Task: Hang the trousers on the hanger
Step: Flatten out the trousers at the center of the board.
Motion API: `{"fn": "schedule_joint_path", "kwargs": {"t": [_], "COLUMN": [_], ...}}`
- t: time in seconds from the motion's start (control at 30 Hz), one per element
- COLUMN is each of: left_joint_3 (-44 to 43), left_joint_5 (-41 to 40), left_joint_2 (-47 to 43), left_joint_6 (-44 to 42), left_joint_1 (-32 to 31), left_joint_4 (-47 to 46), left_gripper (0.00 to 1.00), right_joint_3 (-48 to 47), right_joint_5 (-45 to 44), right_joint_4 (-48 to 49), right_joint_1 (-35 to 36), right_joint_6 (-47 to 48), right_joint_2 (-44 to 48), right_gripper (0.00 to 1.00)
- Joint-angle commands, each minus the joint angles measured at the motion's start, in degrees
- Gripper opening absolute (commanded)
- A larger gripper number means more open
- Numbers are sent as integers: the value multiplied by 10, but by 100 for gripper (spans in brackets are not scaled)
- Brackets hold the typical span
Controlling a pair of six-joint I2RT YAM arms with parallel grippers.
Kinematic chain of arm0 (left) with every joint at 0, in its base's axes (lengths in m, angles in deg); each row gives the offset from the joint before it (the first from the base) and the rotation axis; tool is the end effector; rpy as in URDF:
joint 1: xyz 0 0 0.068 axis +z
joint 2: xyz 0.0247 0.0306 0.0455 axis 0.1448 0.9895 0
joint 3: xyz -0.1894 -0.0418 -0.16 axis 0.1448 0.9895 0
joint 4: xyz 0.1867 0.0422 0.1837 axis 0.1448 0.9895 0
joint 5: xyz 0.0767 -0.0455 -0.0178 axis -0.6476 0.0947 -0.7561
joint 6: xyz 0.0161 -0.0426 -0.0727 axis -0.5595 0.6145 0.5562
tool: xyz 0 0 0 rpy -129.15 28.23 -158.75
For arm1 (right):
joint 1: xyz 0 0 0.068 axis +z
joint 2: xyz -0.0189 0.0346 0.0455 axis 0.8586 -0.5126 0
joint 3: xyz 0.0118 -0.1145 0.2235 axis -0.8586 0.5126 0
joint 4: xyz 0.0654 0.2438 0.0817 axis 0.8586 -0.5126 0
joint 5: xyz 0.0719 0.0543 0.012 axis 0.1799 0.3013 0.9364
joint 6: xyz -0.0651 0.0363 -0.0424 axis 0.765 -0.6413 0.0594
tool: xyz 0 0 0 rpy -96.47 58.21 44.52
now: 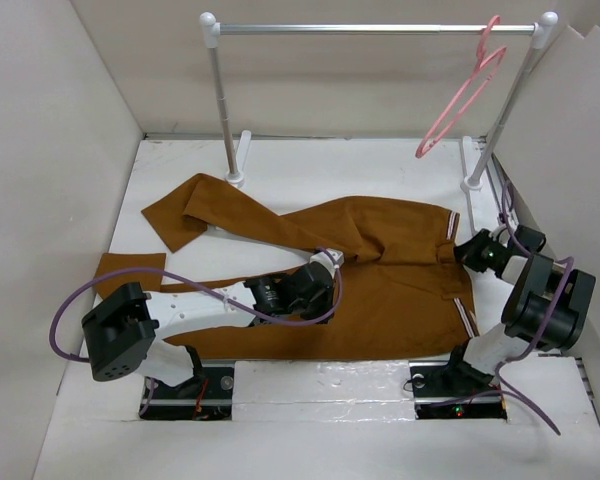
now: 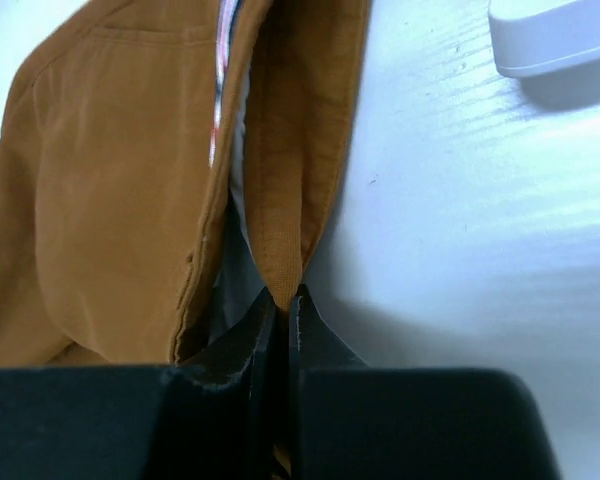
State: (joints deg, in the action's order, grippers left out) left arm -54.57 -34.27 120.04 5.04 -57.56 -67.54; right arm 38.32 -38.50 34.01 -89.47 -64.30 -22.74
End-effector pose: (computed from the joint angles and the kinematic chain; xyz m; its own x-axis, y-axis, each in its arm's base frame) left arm 0.1378 -0.3000 0.1706 -0.7333 0.2071 -0.6475 0.5784 0.6906 -0.4342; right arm 0.2830 -0.1070 0.0861 -0.6250 0.5509 -0.5530 0.1259 0.7703 0.6251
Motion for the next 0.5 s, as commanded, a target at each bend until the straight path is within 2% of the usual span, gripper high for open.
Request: {"fn": "schedule_joint_path", "kwargs": {"t": [0.0,0.1,0.2,0.23,0.3,0.33,0.37,0.4,0.43,0.47], "left_joint_3": [-17,-26,-32,-34,-35,-34,-36,-40,-42,-42], "left_joint_5": [-4,-3,-13,-21,-39,-47,-59,-88,-97,-109], "left_joint_2": [-6,1,-2,-5,-24,-24,-31,-35,-39,-46], "left_joint_6": [-14,-21,-22,-23,-25,-25,-26,-22,-19,-17], "left_joint_1": [-2,-2,-2,-2,-2,-2,-2,-2,-2,14], "left_joint_4": [0,-1,9,13,26,31,39,49,72,82], "left_gripper": [0,0,5,15,28,32,36,40,50,55], "right_joint_3": [-16,-40,-80,-95,-163,-163,-197,-214,-229,-259], "right_joint_5": [-34,-90,-155,-177,-269,-269,-308,-321,-332,-342], "right_joint_4": [-34,-98,-161,-180,-237,-249,-262,-276,-280,-283], "right_joint_1": [-7,-25,-49,-62,-79,-79,-86,-86,-86,-74], "right_joint_6": [-5,2,13,19,35,39,41,47,51,54], "right_joint_2": [66,129,158,160,150,150,137,128,119,97], "right_gripper": [0,0,0,0,0,0,0,8,25,40]}}
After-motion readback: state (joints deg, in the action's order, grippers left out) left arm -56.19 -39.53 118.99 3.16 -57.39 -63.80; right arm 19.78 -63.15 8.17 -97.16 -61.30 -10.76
